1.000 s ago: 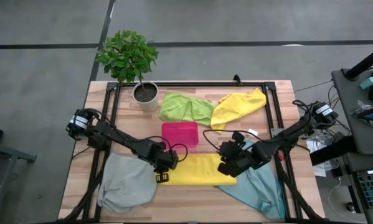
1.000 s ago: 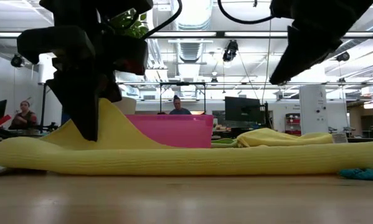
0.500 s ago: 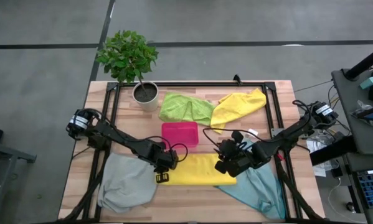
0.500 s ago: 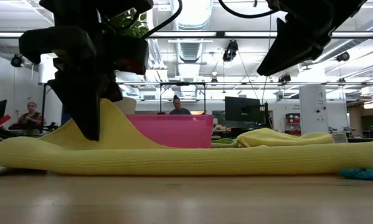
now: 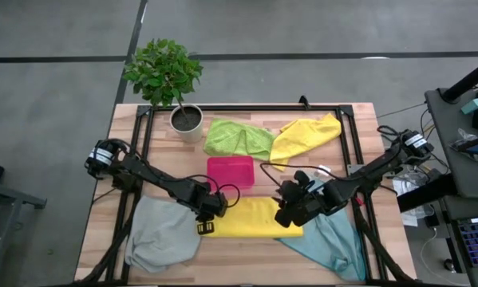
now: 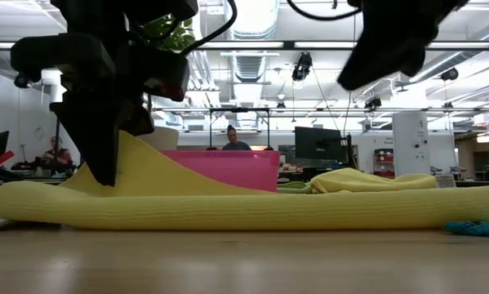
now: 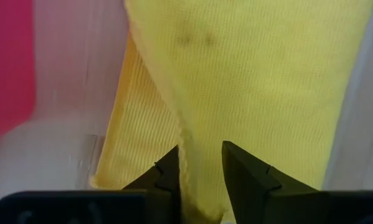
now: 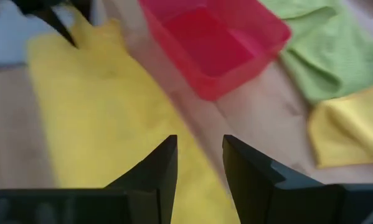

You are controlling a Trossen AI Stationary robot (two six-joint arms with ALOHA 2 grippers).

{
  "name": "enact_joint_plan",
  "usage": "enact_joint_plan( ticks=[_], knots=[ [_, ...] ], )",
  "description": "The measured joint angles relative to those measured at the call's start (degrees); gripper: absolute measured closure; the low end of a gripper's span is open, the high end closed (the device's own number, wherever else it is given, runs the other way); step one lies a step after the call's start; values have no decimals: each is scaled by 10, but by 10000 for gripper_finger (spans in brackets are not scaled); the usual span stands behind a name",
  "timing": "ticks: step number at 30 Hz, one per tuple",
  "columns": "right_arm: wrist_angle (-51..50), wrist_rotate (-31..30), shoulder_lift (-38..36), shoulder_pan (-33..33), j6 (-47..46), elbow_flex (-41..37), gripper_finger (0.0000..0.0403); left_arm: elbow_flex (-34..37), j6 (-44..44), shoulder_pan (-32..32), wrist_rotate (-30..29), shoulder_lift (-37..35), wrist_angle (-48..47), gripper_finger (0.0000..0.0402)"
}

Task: Fold microfiber towels
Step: Fold the bottom yellow microfiber cloth

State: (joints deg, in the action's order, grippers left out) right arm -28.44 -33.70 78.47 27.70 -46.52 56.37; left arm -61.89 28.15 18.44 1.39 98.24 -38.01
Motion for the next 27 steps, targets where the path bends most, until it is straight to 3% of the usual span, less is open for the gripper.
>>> enact_joint_plan(
  ticks=[7, 13, 16, 20, 27],
  knots=[
    [-2, 48, 0, 0, -23, 32, 284, 0, 0, 4, -39, 0, 0, 322],
    [-55, 110, 0, 0, -112, 19, 284, 10, 15, 17, -94, 0, 4, 322],
    [-96, 130, 0, 0, -166, 9, 280, 18, 41, 19, -149, 0, 5, 322],
    [-124, 153, 0, 0, -207, 7, 266, 27, 43, 19, -153, 0, -1, 320],
    [-124, 157, 2, 0, -233, 6, 217, 38, 45, 15, -154, 1, -13, 262]
  ],
)
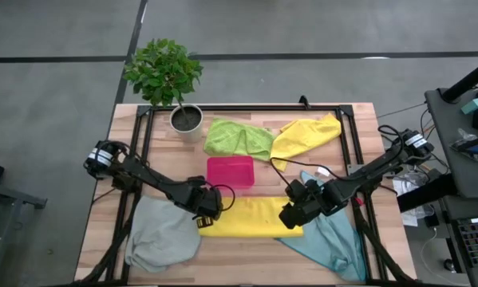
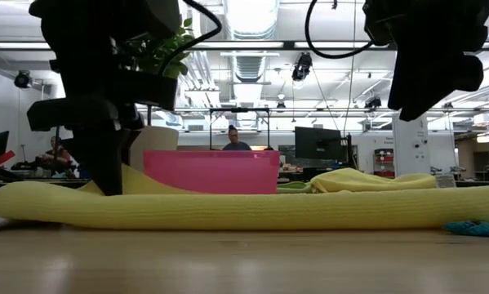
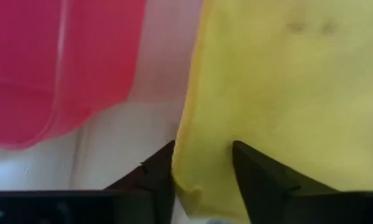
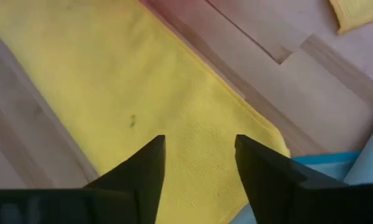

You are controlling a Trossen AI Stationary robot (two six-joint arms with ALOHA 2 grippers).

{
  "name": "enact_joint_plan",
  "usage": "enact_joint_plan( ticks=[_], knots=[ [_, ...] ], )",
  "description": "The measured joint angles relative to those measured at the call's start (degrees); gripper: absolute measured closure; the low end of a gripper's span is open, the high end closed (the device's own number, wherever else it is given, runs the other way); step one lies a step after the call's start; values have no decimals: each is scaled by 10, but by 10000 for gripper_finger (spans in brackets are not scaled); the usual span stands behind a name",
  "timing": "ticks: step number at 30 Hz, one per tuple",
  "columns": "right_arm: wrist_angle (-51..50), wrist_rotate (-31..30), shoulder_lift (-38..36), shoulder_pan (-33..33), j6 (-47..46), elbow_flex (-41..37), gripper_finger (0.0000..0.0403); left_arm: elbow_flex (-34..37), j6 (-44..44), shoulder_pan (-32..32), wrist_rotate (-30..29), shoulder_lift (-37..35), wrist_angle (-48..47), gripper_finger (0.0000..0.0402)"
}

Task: Fold microfiber towels
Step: Fold the bottom yellow microfiber cloth

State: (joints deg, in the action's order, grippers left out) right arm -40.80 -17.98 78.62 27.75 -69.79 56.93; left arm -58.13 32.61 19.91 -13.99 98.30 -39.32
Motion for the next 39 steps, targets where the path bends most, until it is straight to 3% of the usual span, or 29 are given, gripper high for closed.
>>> enact_joint_plan(
  ticks=[5, 9, 16, 23, 39],
  knots=[
    [-1, 30, 7, 5, -27, -1, 179, -2, -4, -3, -20, 0, -49, 203],
    [-1, 74, 15, 10, -43, -5, 164, -10, -14, -3, -32, 0, -128, 181],
    [-2, 94, 25, 24, -89, -24, 160, -12, -14, -3, -56, -5, -124, 178],
    [33, 74, 25, 30, -117, -67, 158, -12, -14, -2, -55, -6, -107, 178],
    [210, 29, 25, 7, -90, -181, 161, -11, -14, -2, -54, -6, -105, 178]
  ],
)
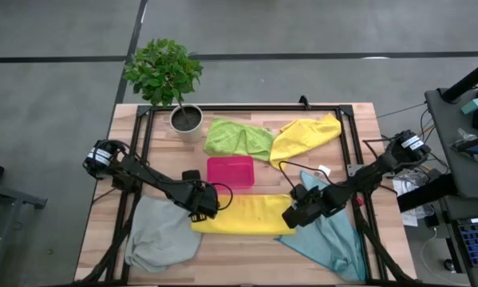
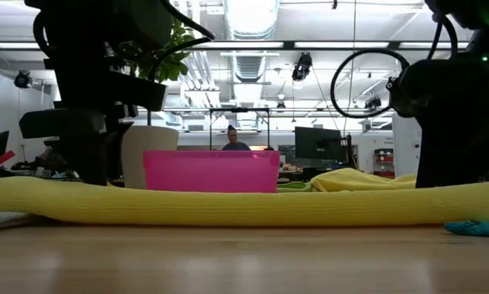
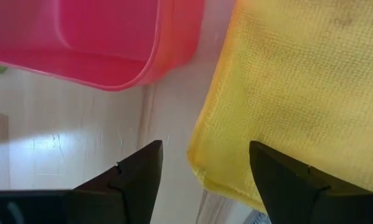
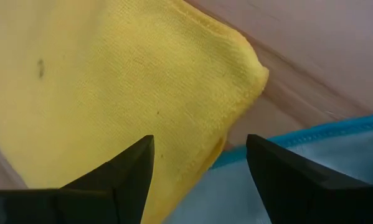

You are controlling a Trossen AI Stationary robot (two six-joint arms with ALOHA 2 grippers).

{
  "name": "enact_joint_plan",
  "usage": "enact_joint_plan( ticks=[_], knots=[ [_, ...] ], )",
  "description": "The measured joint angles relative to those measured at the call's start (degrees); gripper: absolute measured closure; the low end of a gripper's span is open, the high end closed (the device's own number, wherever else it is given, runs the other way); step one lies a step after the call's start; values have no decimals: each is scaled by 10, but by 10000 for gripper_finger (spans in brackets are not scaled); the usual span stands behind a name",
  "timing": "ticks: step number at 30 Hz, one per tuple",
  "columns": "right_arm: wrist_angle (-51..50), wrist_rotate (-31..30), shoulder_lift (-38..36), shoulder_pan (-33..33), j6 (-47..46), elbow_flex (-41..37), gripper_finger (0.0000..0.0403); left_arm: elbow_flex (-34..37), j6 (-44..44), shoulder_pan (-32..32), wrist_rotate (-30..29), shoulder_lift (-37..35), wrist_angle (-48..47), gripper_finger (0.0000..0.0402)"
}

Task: Fold microfiber towels
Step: Fold the bottom yellow microfiber cloth

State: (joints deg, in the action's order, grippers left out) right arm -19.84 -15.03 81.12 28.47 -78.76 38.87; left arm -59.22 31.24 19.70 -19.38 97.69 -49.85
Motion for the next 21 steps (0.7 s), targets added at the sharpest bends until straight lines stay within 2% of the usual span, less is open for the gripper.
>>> enact_joint_plan(
  ticks=[6, 12, 17, 21],
  knots=[
    [84, 0, 0, 0, 25, -33, 162, 0, 0, 0, 0, 0, 4, 178],
    [118, 0, 0, 0, 53, -36, 185, 0, -1, 0, 0, 0, 13, 178],
    [117, -7, 0, 0, 53, -36, 228, 0, -1, 0, 0, 0, 14, 178],
    [117, -15, 0, -3, 55, -36, 289, -2, -1, 0, -2, 0, 14, 178]
  ],
)
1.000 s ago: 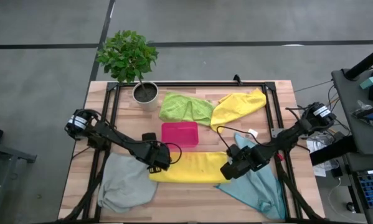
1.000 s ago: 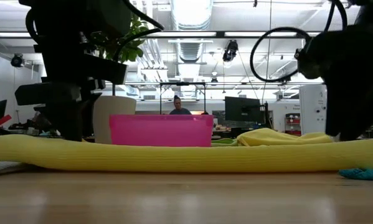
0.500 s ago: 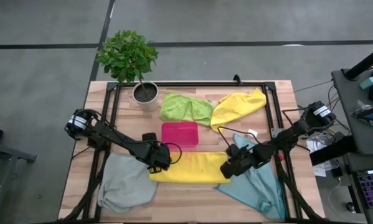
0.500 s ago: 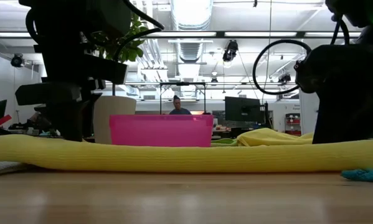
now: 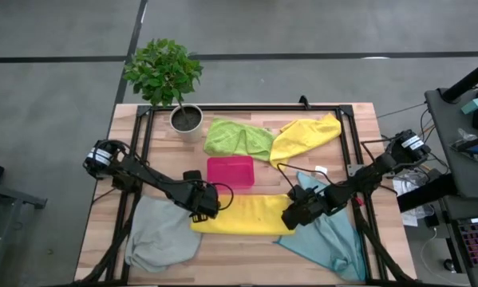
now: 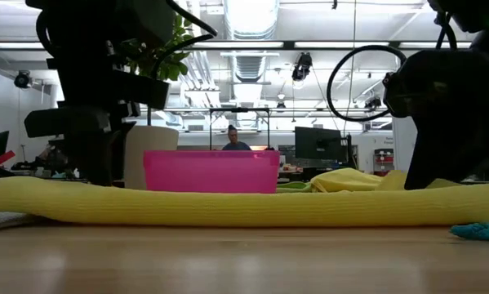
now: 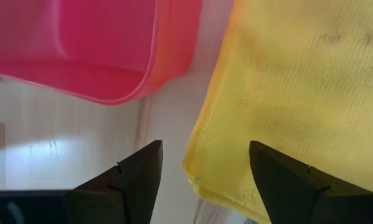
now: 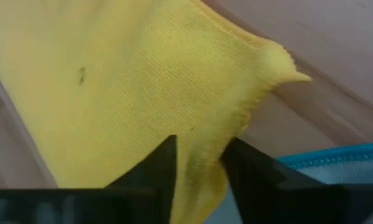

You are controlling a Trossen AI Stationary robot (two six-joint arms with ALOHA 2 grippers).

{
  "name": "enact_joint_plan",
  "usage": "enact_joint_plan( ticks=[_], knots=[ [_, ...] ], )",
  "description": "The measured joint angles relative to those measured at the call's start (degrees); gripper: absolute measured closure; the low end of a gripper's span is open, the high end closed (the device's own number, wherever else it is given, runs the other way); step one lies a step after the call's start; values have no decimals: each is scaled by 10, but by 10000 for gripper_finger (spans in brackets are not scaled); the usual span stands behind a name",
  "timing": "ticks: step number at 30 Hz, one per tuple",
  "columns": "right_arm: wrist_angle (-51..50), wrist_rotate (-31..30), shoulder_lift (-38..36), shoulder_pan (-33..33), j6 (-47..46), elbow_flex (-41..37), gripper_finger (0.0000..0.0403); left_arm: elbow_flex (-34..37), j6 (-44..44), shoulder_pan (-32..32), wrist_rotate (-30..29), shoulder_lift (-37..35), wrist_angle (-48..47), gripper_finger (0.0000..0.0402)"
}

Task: Fold microfiber towels
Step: Fold the bottom yellow microfiber cloth

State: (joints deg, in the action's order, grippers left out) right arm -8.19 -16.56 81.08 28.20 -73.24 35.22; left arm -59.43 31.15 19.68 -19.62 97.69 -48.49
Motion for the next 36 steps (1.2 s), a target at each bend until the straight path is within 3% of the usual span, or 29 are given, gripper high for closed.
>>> enact_joint_plan(
  ticks=[5, 11, 18, 22, 30, 36],
  knots=[
    [0, 0, 0, -4, 23, 0, 381, -6, -2, 0, -2, -1, 0, 178],
    [-49, 3, -28, -12, 41, 16, 393, -6, -3, 0, -2, -13, -5, 178],
    [-315, 5, -82, -36, 57, 104, 394, -3, -1, 8, -2, -58, -4, 178],
    [-405, 25, -92, -59, 74, 152, 394, 0, 0, 20, -3, -79, 7, 178],
    [-382, 83, -78, -87, 122, 199, 394, 18, 1, 57, -2, -75, 92, 178],
    [-256, 93, -78, -91, 133, 201, 394, 27, 38, 81, -2, -73, 94, 178]
  ],
)
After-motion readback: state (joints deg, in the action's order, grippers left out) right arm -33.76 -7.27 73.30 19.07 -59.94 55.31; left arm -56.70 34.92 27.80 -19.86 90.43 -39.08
